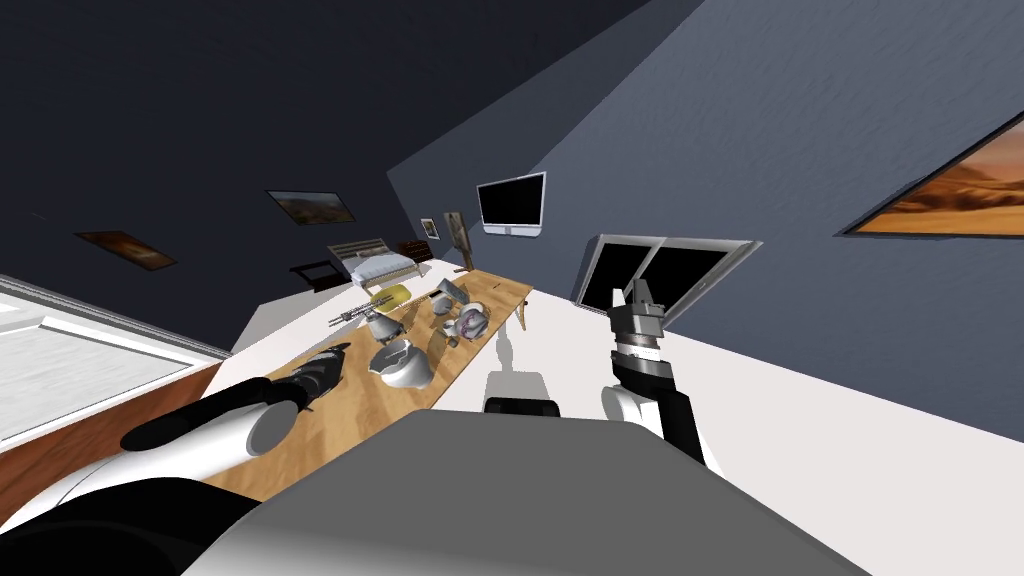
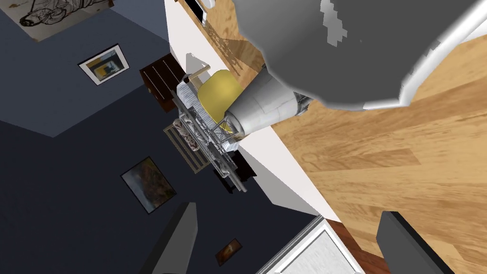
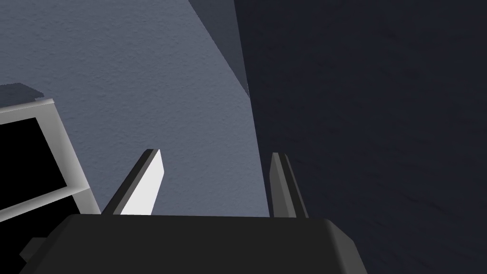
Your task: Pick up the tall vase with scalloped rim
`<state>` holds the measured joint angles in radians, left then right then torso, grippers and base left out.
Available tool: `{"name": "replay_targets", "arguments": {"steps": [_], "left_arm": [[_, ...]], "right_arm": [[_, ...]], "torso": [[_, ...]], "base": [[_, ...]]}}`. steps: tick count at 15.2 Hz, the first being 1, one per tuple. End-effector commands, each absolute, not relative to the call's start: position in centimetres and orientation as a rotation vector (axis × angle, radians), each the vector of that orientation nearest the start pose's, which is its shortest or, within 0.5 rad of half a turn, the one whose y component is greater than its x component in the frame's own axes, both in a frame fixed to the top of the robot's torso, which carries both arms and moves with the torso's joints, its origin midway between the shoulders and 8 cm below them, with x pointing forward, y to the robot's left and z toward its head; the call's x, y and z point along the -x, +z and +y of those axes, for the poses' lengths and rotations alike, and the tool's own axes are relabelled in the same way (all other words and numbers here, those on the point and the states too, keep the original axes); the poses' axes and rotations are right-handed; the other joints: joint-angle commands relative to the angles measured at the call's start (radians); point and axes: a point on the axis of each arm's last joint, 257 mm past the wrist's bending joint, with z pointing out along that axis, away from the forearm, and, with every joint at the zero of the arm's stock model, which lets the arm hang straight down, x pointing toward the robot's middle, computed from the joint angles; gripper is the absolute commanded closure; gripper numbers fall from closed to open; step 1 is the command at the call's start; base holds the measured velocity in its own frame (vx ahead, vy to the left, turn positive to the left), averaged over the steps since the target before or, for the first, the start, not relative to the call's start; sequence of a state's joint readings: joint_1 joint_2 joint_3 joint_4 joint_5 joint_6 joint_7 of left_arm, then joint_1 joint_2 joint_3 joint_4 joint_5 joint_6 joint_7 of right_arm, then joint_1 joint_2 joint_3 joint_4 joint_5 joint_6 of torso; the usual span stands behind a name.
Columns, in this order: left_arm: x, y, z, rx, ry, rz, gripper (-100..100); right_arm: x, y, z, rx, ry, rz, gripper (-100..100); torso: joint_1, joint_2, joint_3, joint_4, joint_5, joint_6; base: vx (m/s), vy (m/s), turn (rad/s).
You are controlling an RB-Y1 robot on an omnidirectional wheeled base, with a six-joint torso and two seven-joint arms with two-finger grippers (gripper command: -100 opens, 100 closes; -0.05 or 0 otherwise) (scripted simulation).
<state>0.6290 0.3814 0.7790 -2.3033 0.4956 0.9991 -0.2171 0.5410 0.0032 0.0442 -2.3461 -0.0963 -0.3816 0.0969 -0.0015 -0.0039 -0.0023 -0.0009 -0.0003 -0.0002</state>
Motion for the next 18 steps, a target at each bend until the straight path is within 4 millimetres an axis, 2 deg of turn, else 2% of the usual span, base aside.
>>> {"name": "replay_targets", "arguments": {"steps": [1,11,18], "left_arm": [[-22.3,-19.0,59.6,1.683,-0.175,1.371,-100],[-19.2,-21.4,58.5,1.841,-0.137,1.458,-100],[-17.0,-22.7,56.9,1.943,-0.123,1.542,-100]], "right_arm": [[-34.8,1.7,-28.0,-0.759,1.288,0.646,0],[-34.8,1.7,-28.0,-0.759,1.288,0.646,0],[-34.8,1.7,-28.0,-0.759,1.288,0.645,0]], "torso": [[0.000,0.000,0.000,0.000,0.000,0.000],[0.000,-0.001,-0.001,0.000,0.000,0.000],[0.000,0.000,0.000,0.000,0.000,0.000]], "base": [[0.061,-0.017,0.043],[0.066,-0.025,0.030],[0.057,-0.020,0.031]]}}
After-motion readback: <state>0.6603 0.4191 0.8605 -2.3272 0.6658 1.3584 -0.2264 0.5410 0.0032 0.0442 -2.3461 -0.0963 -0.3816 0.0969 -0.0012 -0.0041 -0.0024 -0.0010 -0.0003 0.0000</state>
